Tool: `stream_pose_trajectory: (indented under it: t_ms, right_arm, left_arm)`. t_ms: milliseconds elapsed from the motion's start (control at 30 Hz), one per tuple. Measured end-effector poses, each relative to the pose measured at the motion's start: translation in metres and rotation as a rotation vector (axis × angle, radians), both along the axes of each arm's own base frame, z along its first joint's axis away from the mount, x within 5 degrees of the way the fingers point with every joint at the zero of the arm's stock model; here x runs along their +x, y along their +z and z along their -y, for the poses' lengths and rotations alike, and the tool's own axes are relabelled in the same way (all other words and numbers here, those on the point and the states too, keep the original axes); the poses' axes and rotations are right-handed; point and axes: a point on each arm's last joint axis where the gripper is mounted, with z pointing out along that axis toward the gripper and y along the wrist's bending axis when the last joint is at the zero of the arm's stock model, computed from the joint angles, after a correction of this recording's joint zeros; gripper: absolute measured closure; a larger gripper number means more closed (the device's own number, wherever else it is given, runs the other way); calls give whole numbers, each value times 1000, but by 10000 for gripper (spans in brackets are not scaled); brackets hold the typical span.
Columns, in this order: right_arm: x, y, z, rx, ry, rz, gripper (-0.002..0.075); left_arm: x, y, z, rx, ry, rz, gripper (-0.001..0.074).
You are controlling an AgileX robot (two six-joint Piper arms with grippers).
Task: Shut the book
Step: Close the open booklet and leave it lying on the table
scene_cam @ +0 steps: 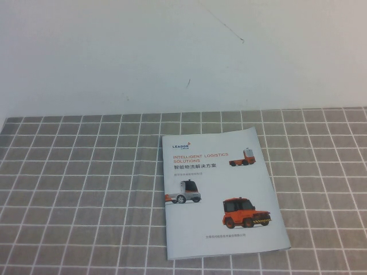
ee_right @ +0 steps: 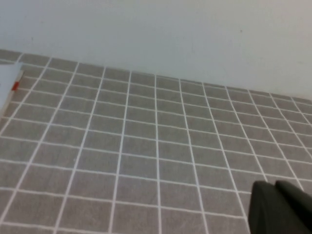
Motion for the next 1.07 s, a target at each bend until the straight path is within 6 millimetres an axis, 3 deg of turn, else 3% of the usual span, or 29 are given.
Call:
stream_pose_trajectory:
  t_ms: [200,1067]
  right_arm:
    - [-7,-9,0,11,-14,-90,729]
    - [-8,-10,-4,65,49,-105,729]
  left_arm:
    - [0,0,0,0,0,0,738]
    - [0,0,0,1,0,0,738]
